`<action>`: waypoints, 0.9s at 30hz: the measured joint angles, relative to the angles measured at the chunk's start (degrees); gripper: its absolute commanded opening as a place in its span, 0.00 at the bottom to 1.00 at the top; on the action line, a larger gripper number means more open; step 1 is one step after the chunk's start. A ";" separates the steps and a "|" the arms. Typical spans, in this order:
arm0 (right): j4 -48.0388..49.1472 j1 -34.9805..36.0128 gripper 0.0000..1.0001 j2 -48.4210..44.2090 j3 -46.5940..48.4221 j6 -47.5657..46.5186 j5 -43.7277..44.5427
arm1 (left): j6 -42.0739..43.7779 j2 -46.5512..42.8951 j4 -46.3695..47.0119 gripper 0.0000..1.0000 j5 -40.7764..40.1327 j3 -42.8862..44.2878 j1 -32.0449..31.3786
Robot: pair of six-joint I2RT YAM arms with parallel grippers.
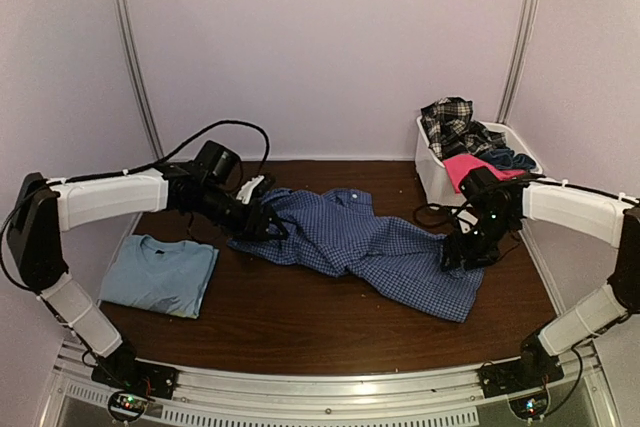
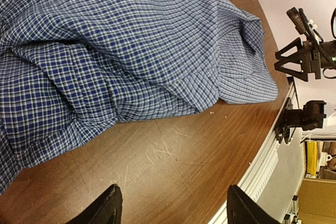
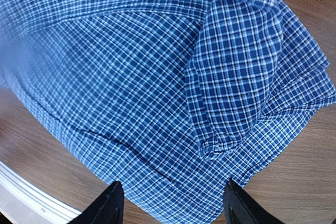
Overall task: Fold and stack the mixed laundry pile
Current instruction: Flatten out the crumpled shirt at the center of the board.
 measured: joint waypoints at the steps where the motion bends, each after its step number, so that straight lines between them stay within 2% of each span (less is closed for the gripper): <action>1: 0.28 0.00 0.66 0.74 -0.31 0.07 0.20 | -0.24 1.03 0.48 0.70 -0.17 0.00 -0.04; 10: 3.91 -0.02 0.75 6.78 -1.44 1.55 4.28 | -1.31 11.08 5.35 0.71 -0.66 1.31 0.61; 13: 5.11 -0.02 0.75 9.90 -1.29 2.03 6.19 | -1.73 13.38 5.62 0.72 -2.54 2.75 0.61; 15: 5.64 -0.02 0.71 11.65 -0.66 2.16 7.52 | -2.05 14.53 6.34 0.68 -3.43 3.63 0.61; 20: 6.78 -0.46 0.57 16.31 3.63 2.01 11.74 | -3.41 19.28 8.76 0.35 -3.80 6.27 0.61; 21: 7.10 -0.59 0.51 17.11 4.57 1.66 12.57 | -3.15 20.17 9.25 0.29 -3.65 6.51 0.61; 23: 7.32 -0.81 0.36 18.14 6.16 0.94 14.05 | -3.41 20.92 9.49 0.12 -3.48 6.56 0.63; 24: 7.34 -0.94 0.26 18.45 6.82 0.92 14.69 | -3.28 20.94 9.44 0.04 -3.37 6.56 0.66; 25: 7.34 -1.11 0.16 18.67 7.41 0.70 15.43 | -2.95 20.92 9.38 0.00 -3.23 6.71 0.66; 27: 7.23 -1.57 0.00 18.73 8.41 0.09 16.74 | -2.62 20.85 9.35 0.00 -2.93 7.43 0.70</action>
